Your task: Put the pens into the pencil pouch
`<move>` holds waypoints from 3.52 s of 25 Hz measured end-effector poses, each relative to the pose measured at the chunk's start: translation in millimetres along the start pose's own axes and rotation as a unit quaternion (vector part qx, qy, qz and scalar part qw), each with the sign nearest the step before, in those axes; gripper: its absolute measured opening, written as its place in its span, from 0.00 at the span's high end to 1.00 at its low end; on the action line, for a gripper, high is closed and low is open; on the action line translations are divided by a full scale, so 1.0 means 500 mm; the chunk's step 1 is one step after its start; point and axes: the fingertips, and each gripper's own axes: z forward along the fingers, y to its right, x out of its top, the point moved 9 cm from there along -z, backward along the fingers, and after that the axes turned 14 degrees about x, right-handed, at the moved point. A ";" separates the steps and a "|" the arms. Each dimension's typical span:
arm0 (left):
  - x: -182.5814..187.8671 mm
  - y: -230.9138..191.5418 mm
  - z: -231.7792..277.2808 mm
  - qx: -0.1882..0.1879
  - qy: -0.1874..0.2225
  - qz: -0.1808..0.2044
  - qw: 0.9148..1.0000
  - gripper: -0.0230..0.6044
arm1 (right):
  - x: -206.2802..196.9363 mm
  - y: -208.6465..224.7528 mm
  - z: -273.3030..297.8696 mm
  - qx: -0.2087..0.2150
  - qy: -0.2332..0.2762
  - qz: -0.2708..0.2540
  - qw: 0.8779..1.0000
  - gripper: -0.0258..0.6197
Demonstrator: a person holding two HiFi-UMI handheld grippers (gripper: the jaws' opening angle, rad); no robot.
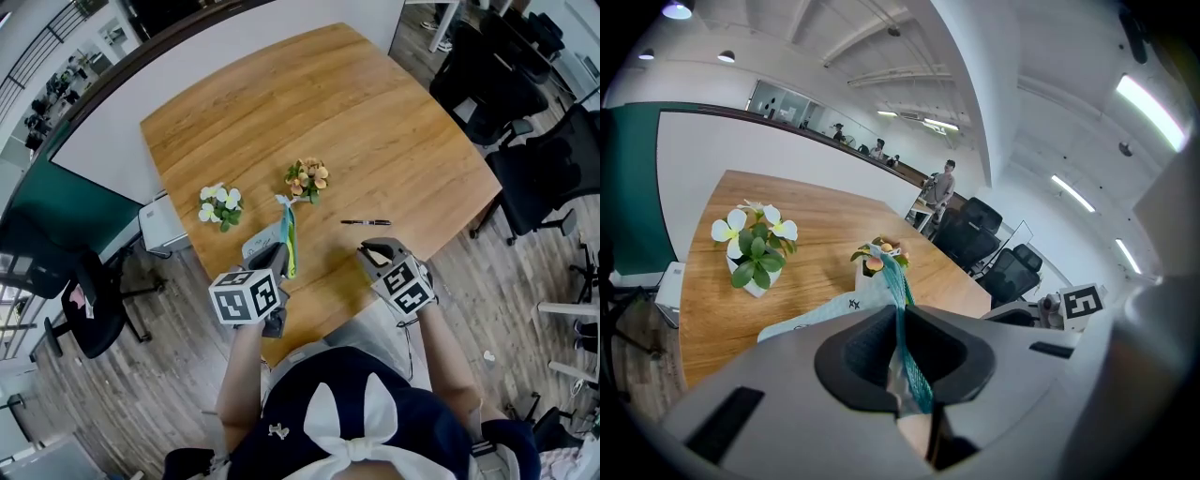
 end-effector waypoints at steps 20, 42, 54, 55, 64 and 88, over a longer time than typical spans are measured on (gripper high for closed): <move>-0.014 0.007 -0.007 -0.011 -0.001 0.005 1.000 0.89 | 0.076 -0.027 -0.103 -0.026 0.190 0.083 0.978 0.88; -0.016 -0.008 -0.009 -0.018 0.002 -0.002 1.000 0.89 | 0.206 -0.051 -0.161 -0.024 0.282 0.042 0.958 0.88; -0.014 -0.012 -0.012 -0.019 0.006 -0.011 1.000 0.89 | 0.276 -0.072 -0.158 0.001 0.304 0.003 0.953 0.88; -0.014 -0.012 -0.012 -0.019 0.006 -0.011 1.000 0.89 | 0.280 -0.074 -0.156 0.004 0.305 0.001 0.952 0.88; -0.010 0.000 -0.015 -0.022 0.004 -0.002 1.000 0.89 | 0.320 -0.094 -0.118 0.040 0.301 -0.018 0.953 0.88; 0.000 0.032 -0.022 -0.041 0.008 0.005 0.999 0.89 | 0.305 -0.098 -0.054 0.067 0.267 0.000 0.961 0.88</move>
